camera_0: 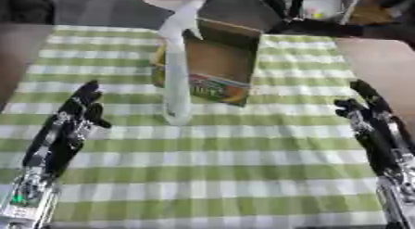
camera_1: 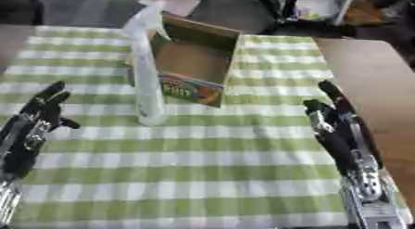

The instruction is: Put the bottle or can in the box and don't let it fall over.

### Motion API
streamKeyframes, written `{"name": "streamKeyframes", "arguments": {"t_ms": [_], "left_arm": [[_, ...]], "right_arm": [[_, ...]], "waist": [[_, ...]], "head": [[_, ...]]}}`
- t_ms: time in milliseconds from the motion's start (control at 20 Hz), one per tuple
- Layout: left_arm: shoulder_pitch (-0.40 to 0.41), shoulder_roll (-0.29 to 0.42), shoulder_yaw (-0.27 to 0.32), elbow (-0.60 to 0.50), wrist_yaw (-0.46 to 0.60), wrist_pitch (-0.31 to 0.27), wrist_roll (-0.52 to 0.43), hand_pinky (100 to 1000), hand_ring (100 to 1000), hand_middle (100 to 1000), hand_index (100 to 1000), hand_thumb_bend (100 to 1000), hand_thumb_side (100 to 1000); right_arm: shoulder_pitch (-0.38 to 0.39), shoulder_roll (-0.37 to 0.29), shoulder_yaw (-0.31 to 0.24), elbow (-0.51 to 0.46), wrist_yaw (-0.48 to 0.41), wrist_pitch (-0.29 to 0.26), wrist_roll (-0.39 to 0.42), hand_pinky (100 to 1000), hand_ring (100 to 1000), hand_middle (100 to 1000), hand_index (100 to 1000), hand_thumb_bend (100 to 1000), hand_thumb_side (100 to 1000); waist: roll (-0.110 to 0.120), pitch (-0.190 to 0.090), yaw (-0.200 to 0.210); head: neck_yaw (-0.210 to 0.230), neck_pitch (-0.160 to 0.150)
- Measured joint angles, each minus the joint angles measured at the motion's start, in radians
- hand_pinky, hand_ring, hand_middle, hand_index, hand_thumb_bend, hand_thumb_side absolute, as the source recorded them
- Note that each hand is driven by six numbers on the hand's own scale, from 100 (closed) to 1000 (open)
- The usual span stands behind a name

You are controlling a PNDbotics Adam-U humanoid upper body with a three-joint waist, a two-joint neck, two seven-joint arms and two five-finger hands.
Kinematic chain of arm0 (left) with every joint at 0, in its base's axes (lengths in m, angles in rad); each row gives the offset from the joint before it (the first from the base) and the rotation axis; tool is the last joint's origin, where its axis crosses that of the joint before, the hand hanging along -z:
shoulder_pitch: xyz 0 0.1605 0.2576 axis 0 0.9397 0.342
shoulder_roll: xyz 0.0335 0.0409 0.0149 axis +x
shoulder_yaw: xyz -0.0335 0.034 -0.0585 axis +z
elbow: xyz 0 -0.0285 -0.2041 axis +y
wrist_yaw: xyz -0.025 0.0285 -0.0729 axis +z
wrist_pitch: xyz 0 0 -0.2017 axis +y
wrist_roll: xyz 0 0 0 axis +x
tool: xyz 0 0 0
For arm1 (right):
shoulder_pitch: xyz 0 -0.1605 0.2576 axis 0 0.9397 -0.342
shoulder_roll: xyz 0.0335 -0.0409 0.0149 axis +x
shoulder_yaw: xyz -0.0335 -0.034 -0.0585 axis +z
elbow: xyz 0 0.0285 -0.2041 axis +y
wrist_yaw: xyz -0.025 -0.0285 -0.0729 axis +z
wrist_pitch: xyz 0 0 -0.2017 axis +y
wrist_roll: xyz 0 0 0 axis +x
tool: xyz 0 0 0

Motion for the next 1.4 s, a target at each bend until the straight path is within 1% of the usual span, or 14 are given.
{"name": "streamKeyframes", "arguments": {"t_ms": [150, 300, 500, 650, 750, 800, 850, 1000, 1200, 1400], "left_arm": [[0.000, 0.000, 0.000, 0.000, 0.000, 0.003, 0.003, 604, 1000, 1000, 957, 343, 745], [-0.004, 0.003, 0.000, 0.000, -0.009, 0.010, 0.010, 604, 1000, 1000, 954, 302, 743], [-0.036, 0.037, -0.001, -0.001, -0.047, 0.039, 0.048, 613, 1000, 1000, 955, 271, 707], [-0.078, 0.079, -0.016, -0.005, -0.081, 0.056, 0.082, 622, 1000, 1000, 956, 253, 682], [-0.110, 0.108, -0.035, -0.006, -0.104, 0.063, 0.099, 628, 1000, 1000, 957, 266, 669], [-0.130, 0.121, -0.048, -0.006, -0.115, 0.066, 0.105, 631, 1000, 1000, 956, 338, 640], [-0.151, 0.133, -0.061, -0.004, -0.126, 0.068, 0.109, 633, 1000, 1000, 955, 313, 673], [-0.216, 0.150, -0.106, 0.022, -0.152, 0.072, 0.109, 638, 1000, 1000, 955, 314, 676], [-0.294, 0.150, -0.163, 0.081, -0.191, 0.066, 0.088, 647, 1000, 1000, 956, 322, 680], [-0.354, 0.140, -0.195, 0.140, -0.241, 0.063, 0.081, 656, 1000, 1000, 957, 327, 666]], "right_arm": [[0.000, 0.000, 0.000, 0.000, 0.000, 0.000, 0.000, 809, 804, 983, 977, 100, 520], [0.000, 0.000, 0.000, 0.000, 0.000, 0.000, 0.000, 809, 804, 983, 977, 100, 519], [0.000, 0.000, 0.000, 0.000, 0.000, 0.000, 0.000, 809, 804, 983, 977, 100, 520], [0.000, 0.000, 0.000, 0.000, 0.000, 0.000, 0.000, 809, 804, 983, 977, 100, 519], [0.000, 0.000, 0.000, 0.000, 0.000, 0.000, 0.001, 809, 804, 983, 977, 100, 520], [0.000, 0.000, 0.001, 0.000, 0.000, 0.000, 0.001, 809, 804, 983, 977, 100, 520], [0.000, 0.000, 0.001, 0.000, 0.000, 0.000, 0.001, 809, 804, 983, 977, 100, 520], [0.001, 0.000, 0.004, 0.000, 0.000, 0.001, 0.002, 809, 804, 983, 977, 100, 521], [0.001, 0.000, 0.007, 0.000, 0.000, 0.001, 0.006, 809, 804, 983, 977, 100, 522], [0.001, 0.000, 0.007, 0.000, 0.000, 0.001, 0.007, 809, 804, 983, 978, 100, 525]], "waist": [[0.000, 0.000, 0.001], [0.000, 0.000, 0.000], [0.002, -0.001, -0.006], [0.002, -0.002, -0.006], [0.002, -0.002, -0.007], [0.002, -0.002, -0.009], [0.002, -0.002, -0.012], [0.002, -0.003, -0.015], [0.001, -0.003, -0.026], [0.001, -0.003, -0.033]], "head": [[0.001, 0.000], [0.001, 0.000], [0.000, 0.000], [0.000, 0.000], [0.000, 0.000], [0.001, 0.000], [0.002, 0.000], [0.004, -0.002], [0.007, -0.007], [0.008, -0.007]]}}
